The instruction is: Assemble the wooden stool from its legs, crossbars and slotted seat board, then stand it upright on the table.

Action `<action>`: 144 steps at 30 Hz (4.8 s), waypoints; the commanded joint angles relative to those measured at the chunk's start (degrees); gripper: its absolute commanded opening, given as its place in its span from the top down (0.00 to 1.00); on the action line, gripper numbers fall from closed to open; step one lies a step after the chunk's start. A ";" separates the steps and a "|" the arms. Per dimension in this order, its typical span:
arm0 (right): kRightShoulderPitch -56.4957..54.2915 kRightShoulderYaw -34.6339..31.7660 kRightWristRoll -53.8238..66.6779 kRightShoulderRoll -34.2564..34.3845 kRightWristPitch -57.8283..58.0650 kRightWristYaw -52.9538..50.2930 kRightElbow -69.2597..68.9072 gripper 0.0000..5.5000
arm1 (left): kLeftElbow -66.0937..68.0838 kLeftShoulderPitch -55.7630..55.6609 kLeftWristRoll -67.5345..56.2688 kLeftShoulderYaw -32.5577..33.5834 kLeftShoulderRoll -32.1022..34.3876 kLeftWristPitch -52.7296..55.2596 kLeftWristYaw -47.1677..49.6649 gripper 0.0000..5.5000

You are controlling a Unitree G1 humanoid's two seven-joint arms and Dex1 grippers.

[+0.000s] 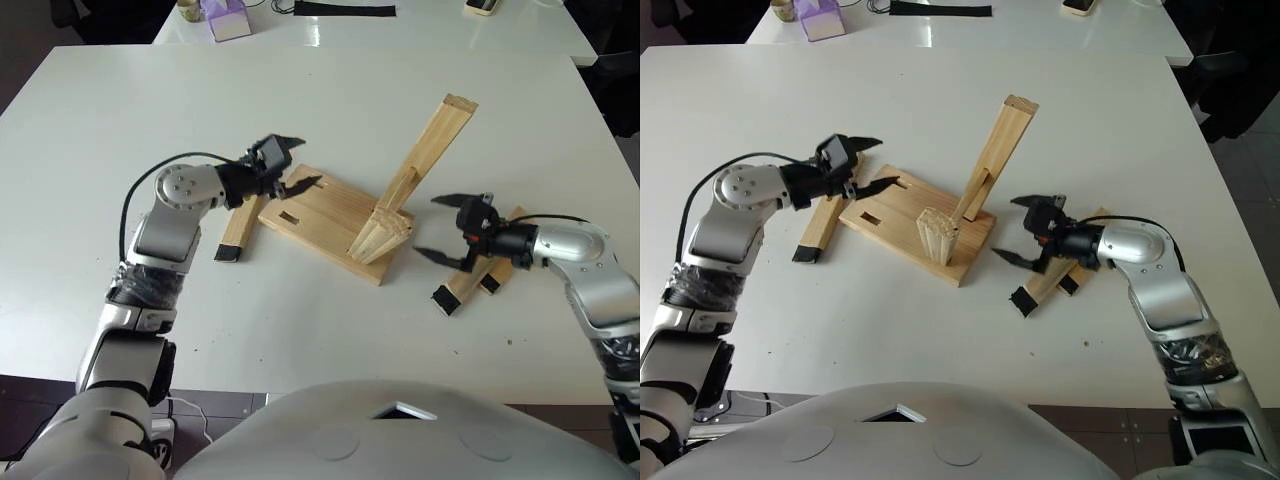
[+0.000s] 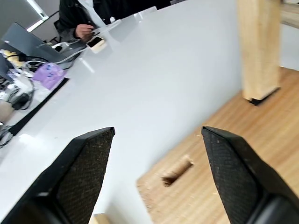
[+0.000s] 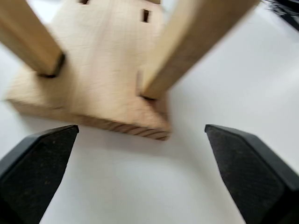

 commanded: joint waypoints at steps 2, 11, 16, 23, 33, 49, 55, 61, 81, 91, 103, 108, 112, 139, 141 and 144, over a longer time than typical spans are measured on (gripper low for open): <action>3.13 0.05 6.14 -6.00 3.40 8.34 -9.95 0.09 | 24.02 -13.70 7.35 -1.24 -4.45 -11.73 7.15 0.37; -7.42 9.27 9.32 -3.41 7.58 16.40 -9.94 0.09 | 60.10 -23.21 25.37 -10.09 -9.81 -31.88 27.98 0.37; -7.08 12.14 9.37 -1.58 9.08 15.10 -10.82 0.09 | 66.58 -21.99 28.84 -11.77 -8.95 -33.31 29.28 0.37; -2.76 13.41 9.23 -1.66 10.56 12.30 -14.39 0.09 | 67.17 -19.78 25.47 -9.45 -8.93 -36.55 20.19 0.37; -1.88 14.17 1.31 -1.34 5.26 7.11 -8.87 0.09 | 59.02 -10.53 20.43 -8.06 -5.01 -43.21 7.33 0.37; -3.02 8.91 -3.51 -1.51 -2.57 3.34 0.77 0.09 | 13.05 11.61 3.98 -6.10 7.27 -28.34 -9.68 0.37; 0.43 3.39 -0.84 -4.01 -2.03 4.14 -1.02 0.09 | -2.56 13.91 -6.94 -1.57 11.05 -10.64 -14.74 0.37; 2.76 -1.86 3.24 -5.15 2.24 3.75 -3.97 0.09 | 6.87 3.35 -2.91 2.42 3.00 -9.54 -1.17 0.37; -0.72 -5.88 4.41 -5.98 10.40 2.15 1.47 0.19 | 36.01 -2.37 14.45 -5.86 -12.22 -31.49 12.74 0.37; -11.28 1.90 -3.19 -4.07 4.31 4.18 19.54 0.19 | 20.34 5.73 14.09 -8.07 -13.44 -25.53 11.38 0.37; -12.94 1.30 -5.69 -4.08 0.87 4.32 24.99 0.19 | 12.39 9.03 14.66 -9.67 -13.60 -19.58 10.99 0.37; -14.50 5.23 -6.33 1.19 1.10 4.50 24.57 0.19 | 10.09 9.00 14.54 -9.47 -13.10 -17.76 10.38 0.37; -14.97 7.43 -7.82 4.82 0.48 3.01 25.96 0.19 | 12.70 7.00 15.07 -8.92 -11.18 -18.37 9.85 0.37; -17.51 9.65 -12.96 13.03 -5.13 -4.85 28.12 0.19 | -0.72 11.84 10.03 -1.40 0.94 -11.29 4.64 0.37; -18.01 9.05 -12.96 12.80 -5.51 -5.38 28.72 0.19 | 0.17 11.55 10.41 -1.07 1.53 -11.42 4.80 0.37; -18.96 8.60 -13.76 12.66 -6.87 -6.68 30.60 0.19 | 1.48 12.97 12.46 -2.20 2.83 -13.97 5.04 0.37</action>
